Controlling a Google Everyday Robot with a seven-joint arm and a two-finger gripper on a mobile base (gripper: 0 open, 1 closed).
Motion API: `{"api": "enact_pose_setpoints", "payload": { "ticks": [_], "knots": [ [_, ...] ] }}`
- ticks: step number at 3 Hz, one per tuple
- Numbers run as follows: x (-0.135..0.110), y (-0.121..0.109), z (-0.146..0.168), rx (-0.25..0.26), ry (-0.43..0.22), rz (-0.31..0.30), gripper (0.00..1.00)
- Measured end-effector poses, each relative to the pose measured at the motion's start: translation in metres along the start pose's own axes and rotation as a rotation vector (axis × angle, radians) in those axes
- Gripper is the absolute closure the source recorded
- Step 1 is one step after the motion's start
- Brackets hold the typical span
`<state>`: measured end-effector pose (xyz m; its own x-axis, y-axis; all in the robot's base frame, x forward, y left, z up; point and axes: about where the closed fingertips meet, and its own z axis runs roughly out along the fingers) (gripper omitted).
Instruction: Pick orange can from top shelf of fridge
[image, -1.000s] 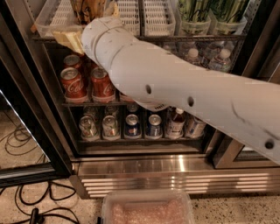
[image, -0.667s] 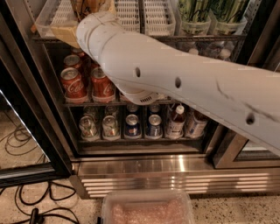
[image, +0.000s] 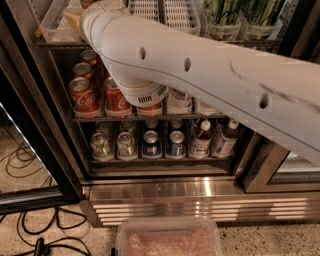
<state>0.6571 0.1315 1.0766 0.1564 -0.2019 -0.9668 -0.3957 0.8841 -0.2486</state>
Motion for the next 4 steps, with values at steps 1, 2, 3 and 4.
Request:
{"api": "enact_pose_setpoints", "payload": {
  "ticks": [1,2,3,4],
  "knots": [
    [-0.005,-0.007,0.003,0.028,0.009,0.011,0.62],
    [-0.005,-0.007,0.003,0.028,0.009,0.011,0.85],
    [-0.005,-0.007,0.003,0.028,0.009,0.011,1.0],
    [-0.021,-0.007,-0.005,0.007,-0.026,0.054,1.0]
  ]
}}
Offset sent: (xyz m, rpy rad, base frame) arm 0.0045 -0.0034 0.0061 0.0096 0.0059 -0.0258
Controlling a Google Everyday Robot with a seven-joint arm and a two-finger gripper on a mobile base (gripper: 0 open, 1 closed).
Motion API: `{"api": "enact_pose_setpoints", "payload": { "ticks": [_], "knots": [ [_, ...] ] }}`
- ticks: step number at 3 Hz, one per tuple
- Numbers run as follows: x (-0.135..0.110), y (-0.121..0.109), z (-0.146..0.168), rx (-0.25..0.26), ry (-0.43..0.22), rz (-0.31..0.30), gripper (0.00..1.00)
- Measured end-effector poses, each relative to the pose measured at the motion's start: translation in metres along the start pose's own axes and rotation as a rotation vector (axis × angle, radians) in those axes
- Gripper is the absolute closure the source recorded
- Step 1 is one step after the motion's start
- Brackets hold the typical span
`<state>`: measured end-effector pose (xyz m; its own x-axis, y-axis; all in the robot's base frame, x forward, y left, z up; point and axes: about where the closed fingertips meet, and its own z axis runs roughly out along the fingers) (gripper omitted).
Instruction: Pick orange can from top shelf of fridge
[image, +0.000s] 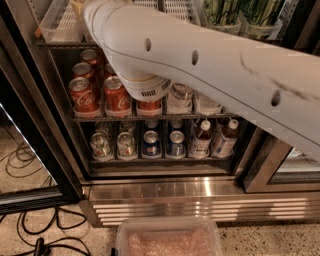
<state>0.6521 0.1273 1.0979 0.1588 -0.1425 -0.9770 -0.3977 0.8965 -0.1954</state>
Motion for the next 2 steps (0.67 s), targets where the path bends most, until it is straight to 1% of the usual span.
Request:
{"api": "enact_pose_setpoints", "payload": {
  "ticks": [1,2],
  "knots": [
    [-0.034,-0.002,-0.017,-0.025,-0.074,0.063,1.0],
    [-0.053,-0.006,-0.03,-0.057,-0.112,0.118,1.0]
  ]
}}
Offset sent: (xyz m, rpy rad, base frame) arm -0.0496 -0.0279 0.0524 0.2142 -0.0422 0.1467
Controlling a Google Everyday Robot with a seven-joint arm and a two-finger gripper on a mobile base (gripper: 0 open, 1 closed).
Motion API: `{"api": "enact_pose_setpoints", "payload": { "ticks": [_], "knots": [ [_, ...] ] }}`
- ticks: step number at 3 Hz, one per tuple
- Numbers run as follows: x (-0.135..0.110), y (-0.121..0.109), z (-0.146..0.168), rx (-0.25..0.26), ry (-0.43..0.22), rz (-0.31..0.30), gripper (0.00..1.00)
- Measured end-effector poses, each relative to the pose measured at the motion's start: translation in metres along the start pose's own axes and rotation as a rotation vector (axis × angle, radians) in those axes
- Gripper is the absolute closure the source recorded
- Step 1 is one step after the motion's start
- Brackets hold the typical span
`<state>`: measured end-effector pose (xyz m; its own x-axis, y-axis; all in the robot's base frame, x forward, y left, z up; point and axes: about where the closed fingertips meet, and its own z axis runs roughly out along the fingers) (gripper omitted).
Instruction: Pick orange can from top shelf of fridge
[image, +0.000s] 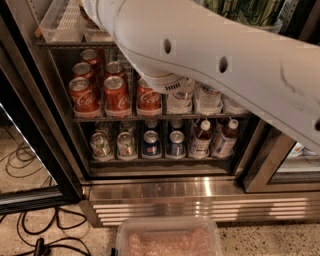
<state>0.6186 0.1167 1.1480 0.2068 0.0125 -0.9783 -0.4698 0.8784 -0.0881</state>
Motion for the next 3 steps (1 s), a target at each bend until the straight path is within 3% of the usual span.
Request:
{"api": "enact_pose_setpoints", "payload": {
  "ticks": [1,2,3],
  "knots": [
    [-0.01,-0.019,-0.025,-0.038,0.015,0.057,1.0],
    [-0.022,-0.022,-0.035,-0.132,0.033,0.158,1.0],
    [-0.008,-0.023,-0.049,-0.244,0.081,0.28,1.0]
  ]
}}
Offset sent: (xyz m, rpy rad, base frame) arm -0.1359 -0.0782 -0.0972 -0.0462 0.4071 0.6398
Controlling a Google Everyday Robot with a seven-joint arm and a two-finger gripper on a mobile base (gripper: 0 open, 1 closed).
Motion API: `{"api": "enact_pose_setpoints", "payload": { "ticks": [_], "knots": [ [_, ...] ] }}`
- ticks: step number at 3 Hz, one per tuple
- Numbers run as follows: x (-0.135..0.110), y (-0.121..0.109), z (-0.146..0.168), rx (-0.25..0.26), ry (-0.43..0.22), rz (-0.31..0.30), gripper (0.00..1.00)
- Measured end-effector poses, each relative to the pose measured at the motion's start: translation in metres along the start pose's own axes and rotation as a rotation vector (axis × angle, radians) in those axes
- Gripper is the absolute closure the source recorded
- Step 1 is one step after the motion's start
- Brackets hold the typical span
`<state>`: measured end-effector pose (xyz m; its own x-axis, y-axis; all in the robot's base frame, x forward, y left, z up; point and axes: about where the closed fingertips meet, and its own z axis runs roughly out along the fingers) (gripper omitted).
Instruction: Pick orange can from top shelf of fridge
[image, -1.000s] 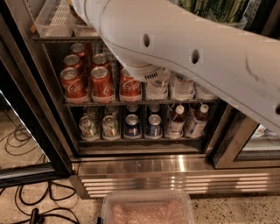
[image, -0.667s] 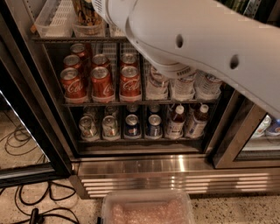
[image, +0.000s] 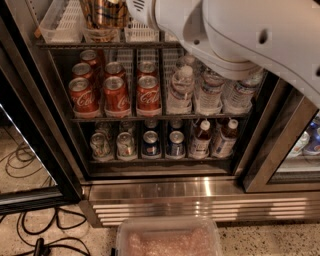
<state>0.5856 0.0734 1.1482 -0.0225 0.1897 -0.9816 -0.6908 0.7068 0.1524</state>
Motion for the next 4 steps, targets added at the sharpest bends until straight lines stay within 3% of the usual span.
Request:
{"api": "enact_pose_setpoints", "payload": {
  "ticks": [1,2,3,4],
  "knots": [
    [0.032,0.008,-0.037,-0.095,0.081,0.04,1.0],
    [0.033,0.0,-0.064,-0.093,0.112,0.028,1.0],
    [0.034,0.006,-0.059,-0.113,0.126,0.019,1.0],
    [0.064,0.02,-0.079,-0.147,0.196,0.077,1.0]
  ]
}}
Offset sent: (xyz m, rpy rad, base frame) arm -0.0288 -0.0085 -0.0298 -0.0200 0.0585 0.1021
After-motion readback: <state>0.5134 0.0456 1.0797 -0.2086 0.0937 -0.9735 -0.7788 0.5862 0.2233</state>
